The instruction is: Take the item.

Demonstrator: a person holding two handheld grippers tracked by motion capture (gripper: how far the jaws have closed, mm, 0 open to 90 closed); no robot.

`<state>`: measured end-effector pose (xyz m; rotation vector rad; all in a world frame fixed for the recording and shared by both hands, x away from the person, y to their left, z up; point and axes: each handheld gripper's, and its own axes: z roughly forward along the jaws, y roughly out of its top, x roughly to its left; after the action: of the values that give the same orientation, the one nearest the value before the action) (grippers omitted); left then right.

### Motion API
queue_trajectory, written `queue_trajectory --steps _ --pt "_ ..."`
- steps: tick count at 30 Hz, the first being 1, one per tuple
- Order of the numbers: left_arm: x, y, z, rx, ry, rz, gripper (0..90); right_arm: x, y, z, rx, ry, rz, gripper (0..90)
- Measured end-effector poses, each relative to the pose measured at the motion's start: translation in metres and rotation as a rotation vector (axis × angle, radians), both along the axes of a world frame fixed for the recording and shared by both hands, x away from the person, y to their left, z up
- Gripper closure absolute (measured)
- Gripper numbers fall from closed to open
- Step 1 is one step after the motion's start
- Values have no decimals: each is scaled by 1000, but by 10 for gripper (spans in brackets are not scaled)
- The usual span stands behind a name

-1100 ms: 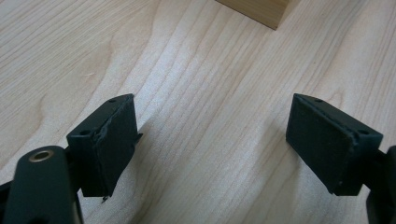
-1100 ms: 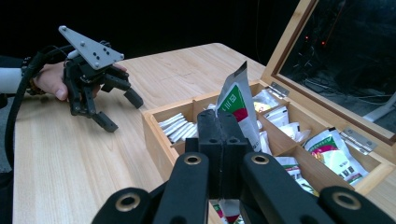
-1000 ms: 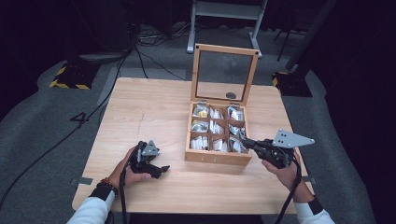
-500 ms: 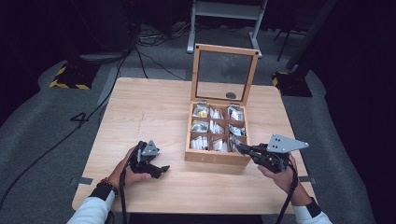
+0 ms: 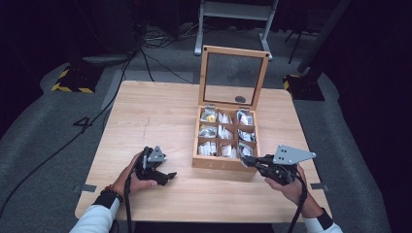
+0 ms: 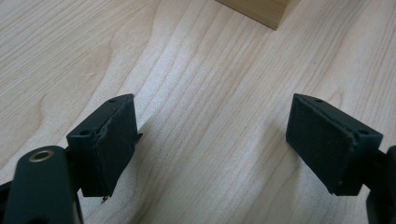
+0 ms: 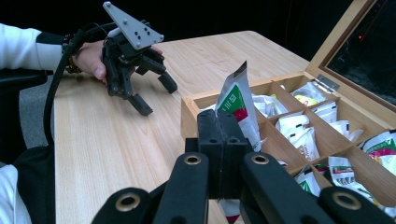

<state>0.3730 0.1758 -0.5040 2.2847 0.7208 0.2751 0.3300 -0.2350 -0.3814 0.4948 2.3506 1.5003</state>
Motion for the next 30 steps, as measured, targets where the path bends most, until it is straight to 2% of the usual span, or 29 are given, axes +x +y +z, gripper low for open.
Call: queue_trajectory --steps 21,30 --pt "0 0 0 0 0 1 171 -9 15 -11 -46 23 55 900" --pt "0 0 0 0 0 1 171 -11 24 -25 -101 45 85 900"
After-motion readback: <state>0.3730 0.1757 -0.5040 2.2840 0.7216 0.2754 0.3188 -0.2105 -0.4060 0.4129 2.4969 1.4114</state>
